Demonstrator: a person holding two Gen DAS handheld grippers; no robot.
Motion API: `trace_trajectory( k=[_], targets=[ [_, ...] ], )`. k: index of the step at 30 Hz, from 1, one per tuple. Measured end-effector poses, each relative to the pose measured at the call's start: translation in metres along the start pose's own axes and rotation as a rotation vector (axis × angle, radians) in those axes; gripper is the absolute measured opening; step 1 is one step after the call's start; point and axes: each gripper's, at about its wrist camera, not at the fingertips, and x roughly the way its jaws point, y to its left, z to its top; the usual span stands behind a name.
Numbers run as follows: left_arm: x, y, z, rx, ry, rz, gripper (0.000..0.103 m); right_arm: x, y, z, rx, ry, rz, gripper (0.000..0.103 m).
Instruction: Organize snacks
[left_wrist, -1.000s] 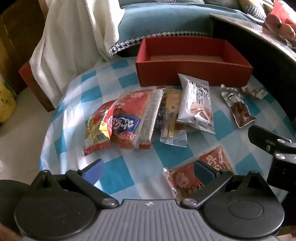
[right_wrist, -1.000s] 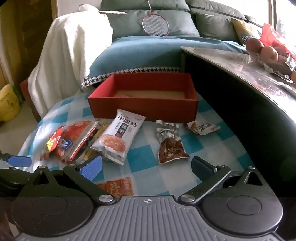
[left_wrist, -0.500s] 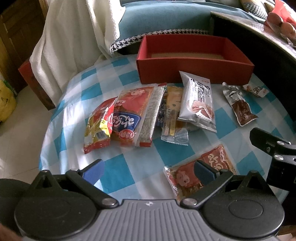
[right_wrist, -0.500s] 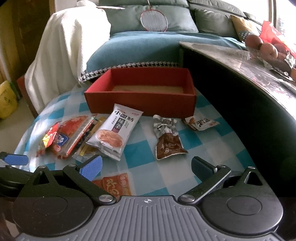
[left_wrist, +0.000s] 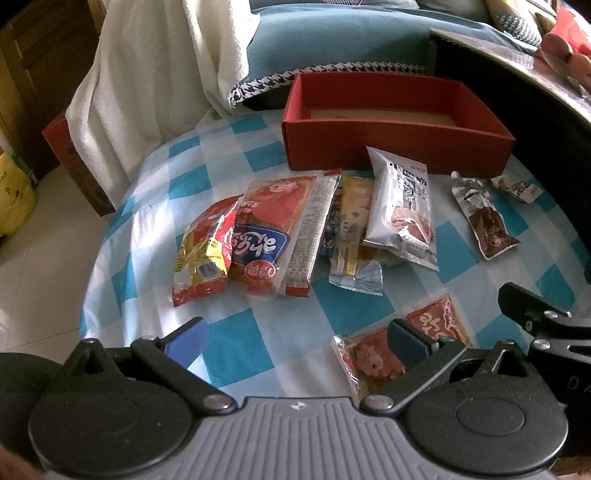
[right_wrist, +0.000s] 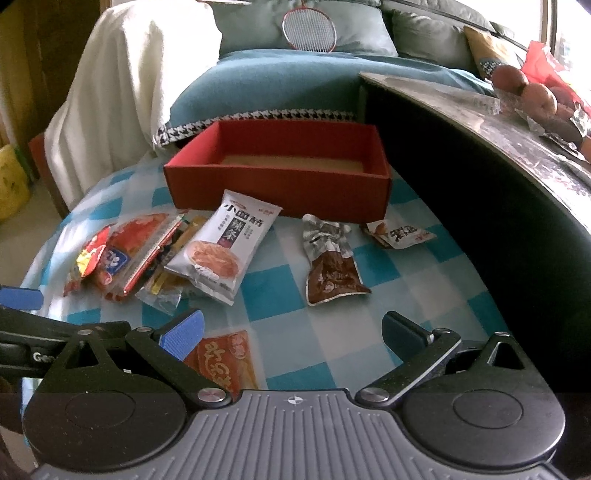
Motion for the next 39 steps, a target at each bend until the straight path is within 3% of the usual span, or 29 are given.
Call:
trace_trajectory(
  k=[39],
  targets=[
    [0.005,-0.008,-0.003,0.041,0.023,0.009,0.097,0.010,-0.006,-0.008,0.034,0.080,0.026,0.103]
  ],
)
